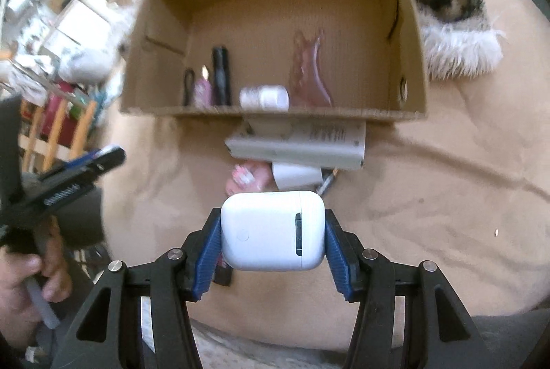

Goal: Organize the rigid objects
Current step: 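Carry the pill bottle and earbud case into the box and open both grippers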

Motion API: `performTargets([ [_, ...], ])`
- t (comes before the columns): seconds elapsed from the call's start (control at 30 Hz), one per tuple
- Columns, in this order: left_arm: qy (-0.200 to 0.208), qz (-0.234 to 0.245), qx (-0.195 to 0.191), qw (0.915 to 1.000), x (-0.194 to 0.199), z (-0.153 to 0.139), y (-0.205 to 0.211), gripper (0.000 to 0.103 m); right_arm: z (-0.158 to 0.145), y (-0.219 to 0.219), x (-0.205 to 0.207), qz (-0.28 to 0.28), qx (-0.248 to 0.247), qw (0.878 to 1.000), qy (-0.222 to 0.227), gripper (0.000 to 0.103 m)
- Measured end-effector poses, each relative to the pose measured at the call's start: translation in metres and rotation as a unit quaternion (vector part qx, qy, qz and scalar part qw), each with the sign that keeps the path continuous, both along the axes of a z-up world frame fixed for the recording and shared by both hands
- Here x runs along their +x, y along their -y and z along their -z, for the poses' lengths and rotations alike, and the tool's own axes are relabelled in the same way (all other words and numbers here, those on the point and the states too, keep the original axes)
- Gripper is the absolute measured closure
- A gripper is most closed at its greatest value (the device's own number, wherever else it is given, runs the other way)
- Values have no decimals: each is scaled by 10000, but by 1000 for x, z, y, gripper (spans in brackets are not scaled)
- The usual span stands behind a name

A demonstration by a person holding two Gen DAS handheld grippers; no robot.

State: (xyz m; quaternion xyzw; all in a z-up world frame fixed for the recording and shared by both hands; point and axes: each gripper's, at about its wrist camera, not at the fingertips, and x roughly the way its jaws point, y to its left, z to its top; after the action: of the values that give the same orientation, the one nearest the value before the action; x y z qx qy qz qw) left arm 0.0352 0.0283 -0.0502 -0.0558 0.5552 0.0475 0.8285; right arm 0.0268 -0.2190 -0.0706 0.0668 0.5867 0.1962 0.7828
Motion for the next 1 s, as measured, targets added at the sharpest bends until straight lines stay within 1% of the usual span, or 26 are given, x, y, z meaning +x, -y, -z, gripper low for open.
performTargets([
  [0.2,305,32,-89,9995,13,-28,6,55,-30,3,15,43,228,9986,471,44],
  [0.3,381,102,-121,9991,26,-37,12,55,-45,4,24,98,301,9971,685,44],
  [0.47,415,244,-192,9987,49,-43,28,55,-59,7,45,197,319,9951,916,44],
  [0.6,447,434,-69,9980,68,-42,45,55,-52,6,68,291,358,9945,938,44],
  [0.67,405,468,-85,9980,76,-38,50,55,-44,3,79,327,356,9946,915,44],
  [0.87,307,584,116,9978,100,-23,65,54,-21,2,103,431,381,9954,770,44],
  [1.0,193,668,209,9974,112,-10,73,55,-13,1,113,400,301,9960,742,44],
])
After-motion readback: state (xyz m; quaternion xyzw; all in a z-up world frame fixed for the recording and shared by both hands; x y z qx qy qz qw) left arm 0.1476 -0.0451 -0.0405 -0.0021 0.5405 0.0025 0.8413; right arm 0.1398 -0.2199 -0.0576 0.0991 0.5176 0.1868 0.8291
